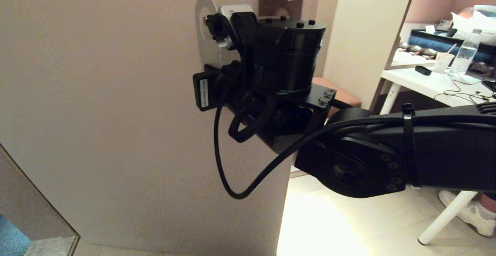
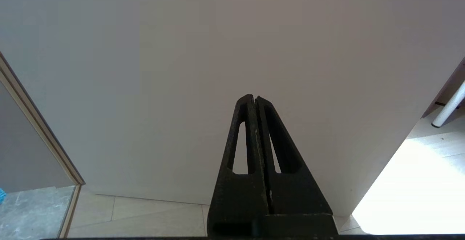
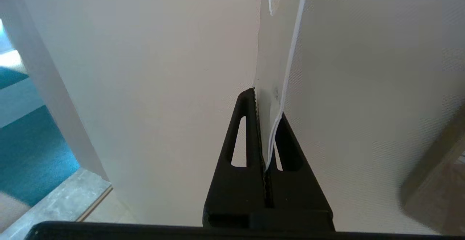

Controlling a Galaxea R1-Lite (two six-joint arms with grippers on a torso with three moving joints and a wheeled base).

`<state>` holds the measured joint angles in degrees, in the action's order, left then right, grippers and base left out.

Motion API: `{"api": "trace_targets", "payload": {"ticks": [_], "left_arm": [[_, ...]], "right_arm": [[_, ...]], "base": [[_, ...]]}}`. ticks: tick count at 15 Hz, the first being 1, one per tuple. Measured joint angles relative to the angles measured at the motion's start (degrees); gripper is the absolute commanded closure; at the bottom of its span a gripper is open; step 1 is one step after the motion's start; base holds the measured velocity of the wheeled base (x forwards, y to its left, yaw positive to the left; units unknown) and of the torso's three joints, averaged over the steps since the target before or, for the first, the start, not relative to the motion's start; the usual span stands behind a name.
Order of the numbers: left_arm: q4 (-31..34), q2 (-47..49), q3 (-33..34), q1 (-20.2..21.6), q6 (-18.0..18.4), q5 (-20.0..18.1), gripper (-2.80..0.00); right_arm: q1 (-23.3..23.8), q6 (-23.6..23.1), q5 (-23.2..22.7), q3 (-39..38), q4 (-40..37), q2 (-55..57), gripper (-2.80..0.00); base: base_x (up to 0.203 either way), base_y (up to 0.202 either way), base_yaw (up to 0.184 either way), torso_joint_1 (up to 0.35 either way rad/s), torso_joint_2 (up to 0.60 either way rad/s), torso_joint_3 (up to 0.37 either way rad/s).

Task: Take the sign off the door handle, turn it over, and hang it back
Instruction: Take down the sign, then hand it to the other hand

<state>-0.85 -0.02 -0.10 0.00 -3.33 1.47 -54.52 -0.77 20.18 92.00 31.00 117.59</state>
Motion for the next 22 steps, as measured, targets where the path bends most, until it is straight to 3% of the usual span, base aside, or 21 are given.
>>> {"api": "trace_targets", "payload": {"ticks": [8, 16, 22], "left_arm": [[0.0, 0.0, 0.0, 0.0, 0.03, 0.0, 0.0], [0.0, 0.0, 0.0, 0.0, 0.05, 0.0, 0.0], [-0.02, 0.0, 0.0, 0.0, 0.0, 0.01, 0.0]], "right_arm": [[-1.6, -2.3, -0.58, -0.41, -0.07, -0.54, 0.0], [-1.79, -4.4, -12.47, -7.07, -0.73, -7.79, 0.0], [-1.68, -4.16, -14.64, -13.61, -6.59, -15.26, 0.0]], "base": [[0.0, 0.0, 0.0, 0.0, 0.0, 0.0], [0.0, 0.0, 0.0, 0.0, 0.0, 0.0], [0.0, 0.0, 0.0, 0.0, 0.0, 0.0]]}}
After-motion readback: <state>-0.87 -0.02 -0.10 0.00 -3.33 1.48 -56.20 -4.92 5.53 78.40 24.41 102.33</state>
